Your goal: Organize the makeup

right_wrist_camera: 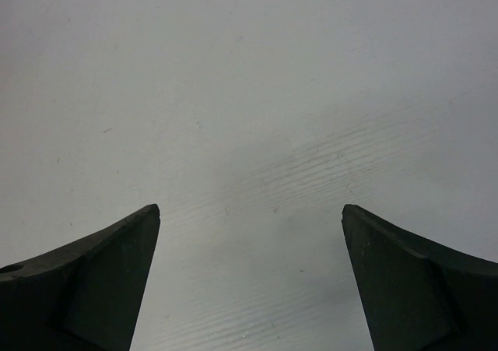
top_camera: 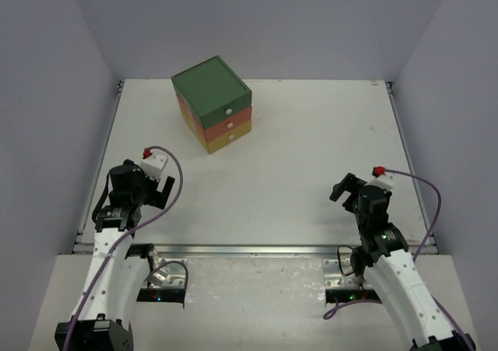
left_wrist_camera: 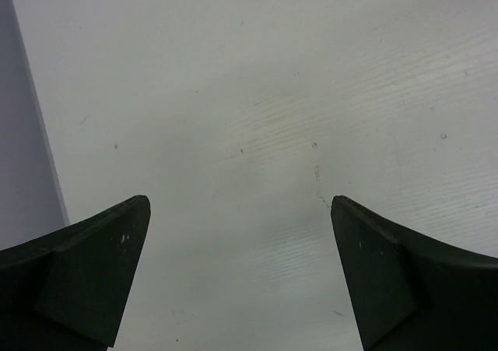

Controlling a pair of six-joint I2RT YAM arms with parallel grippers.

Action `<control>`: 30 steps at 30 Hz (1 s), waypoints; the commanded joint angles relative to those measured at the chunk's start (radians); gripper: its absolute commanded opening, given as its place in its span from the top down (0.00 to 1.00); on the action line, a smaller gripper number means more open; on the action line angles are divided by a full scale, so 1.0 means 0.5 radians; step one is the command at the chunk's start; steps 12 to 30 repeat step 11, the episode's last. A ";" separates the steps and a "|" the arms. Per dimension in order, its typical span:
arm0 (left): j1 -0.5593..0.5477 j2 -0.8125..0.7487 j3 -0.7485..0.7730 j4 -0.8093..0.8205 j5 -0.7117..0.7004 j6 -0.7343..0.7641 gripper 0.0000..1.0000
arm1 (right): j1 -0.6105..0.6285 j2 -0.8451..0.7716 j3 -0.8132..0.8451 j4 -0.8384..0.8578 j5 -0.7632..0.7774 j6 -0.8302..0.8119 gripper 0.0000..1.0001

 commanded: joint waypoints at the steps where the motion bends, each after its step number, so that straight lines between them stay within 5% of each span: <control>1: 0.010 -0.304 -0.205 0.236 -0.138 -0.046 0.00 | -0.003 -0.037 0.032 -0.044 0.178 0.165 0.01; 5: 0.013 -0.474 -0.324 0.348 -0.320 -0.107 0.00 | -0.002 0.057 0.039 -0.086 0.200 0.232 0.01; 30: 0.013 -0.507 -0.328 0.320 -0.294 -0.088 0.00 | -0.002 0.162 0.096 -0.142 0.179 0.240 0.01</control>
